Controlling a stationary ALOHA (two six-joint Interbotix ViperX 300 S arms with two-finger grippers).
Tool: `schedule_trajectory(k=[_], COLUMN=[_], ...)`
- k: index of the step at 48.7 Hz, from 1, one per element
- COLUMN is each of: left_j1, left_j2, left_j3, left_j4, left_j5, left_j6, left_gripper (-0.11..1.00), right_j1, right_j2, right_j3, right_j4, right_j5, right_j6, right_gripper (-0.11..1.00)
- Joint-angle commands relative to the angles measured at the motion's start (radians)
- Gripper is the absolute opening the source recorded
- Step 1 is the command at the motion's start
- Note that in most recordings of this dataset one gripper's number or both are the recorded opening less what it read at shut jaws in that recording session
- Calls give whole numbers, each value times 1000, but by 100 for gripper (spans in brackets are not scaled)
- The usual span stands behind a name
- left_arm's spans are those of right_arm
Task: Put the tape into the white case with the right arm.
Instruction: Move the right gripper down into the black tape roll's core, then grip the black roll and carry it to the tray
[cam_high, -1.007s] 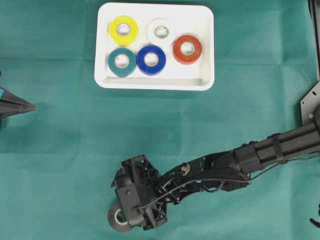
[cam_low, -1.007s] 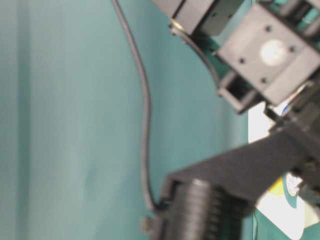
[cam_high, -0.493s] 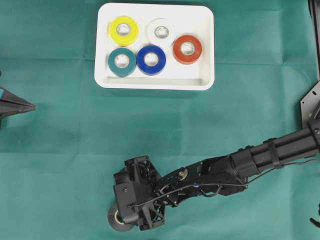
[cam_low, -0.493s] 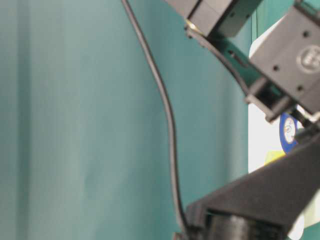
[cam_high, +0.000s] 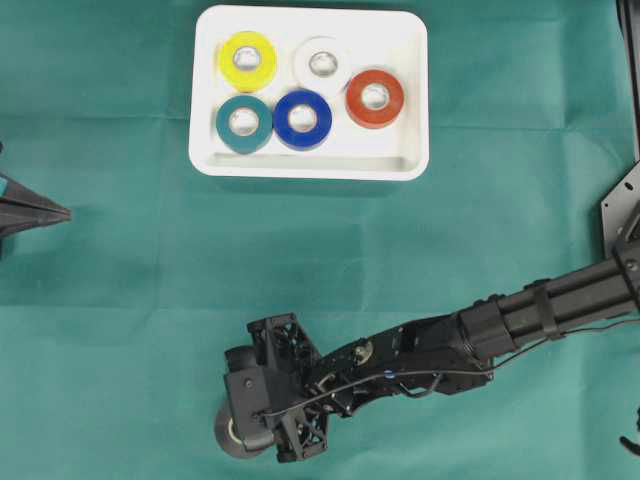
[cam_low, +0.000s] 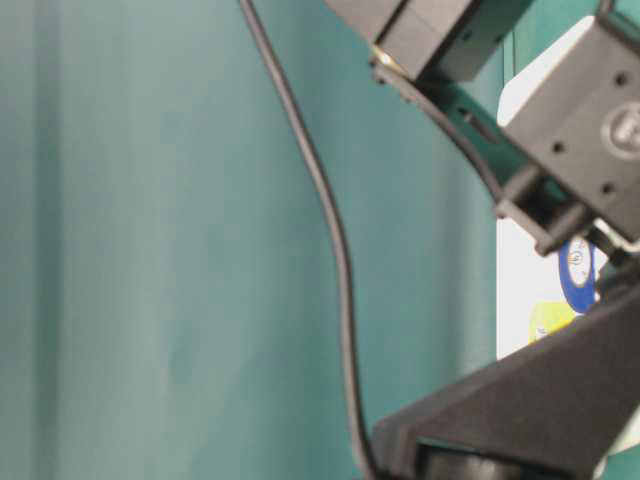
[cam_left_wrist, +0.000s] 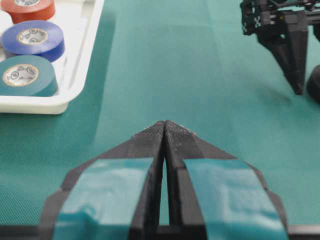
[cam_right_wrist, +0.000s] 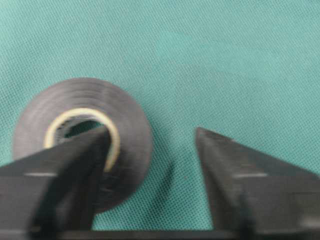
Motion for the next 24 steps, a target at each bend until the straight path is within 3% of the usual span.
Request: schedule_trajectory(k=[1, 6, 24], left_j1=[3, 3, 3], left_j2=[12, 14, 14], left_j3=[-17, -17, -17], left_j4=[0, 0, 0], left_j5=[-6, -6, -6], left_j6=[2, 0, 0], left_gripper=[1, 1, 1], right_j1=[3, 8, 8], right_j2=[-17, -20, -48], right_j3=[-17, -17, -17], right_j4=[0, -3, -3], right_j5=[6, 20, 60], right_j6=[-2, -2, -2], right_gripper=[10, 0, 0])
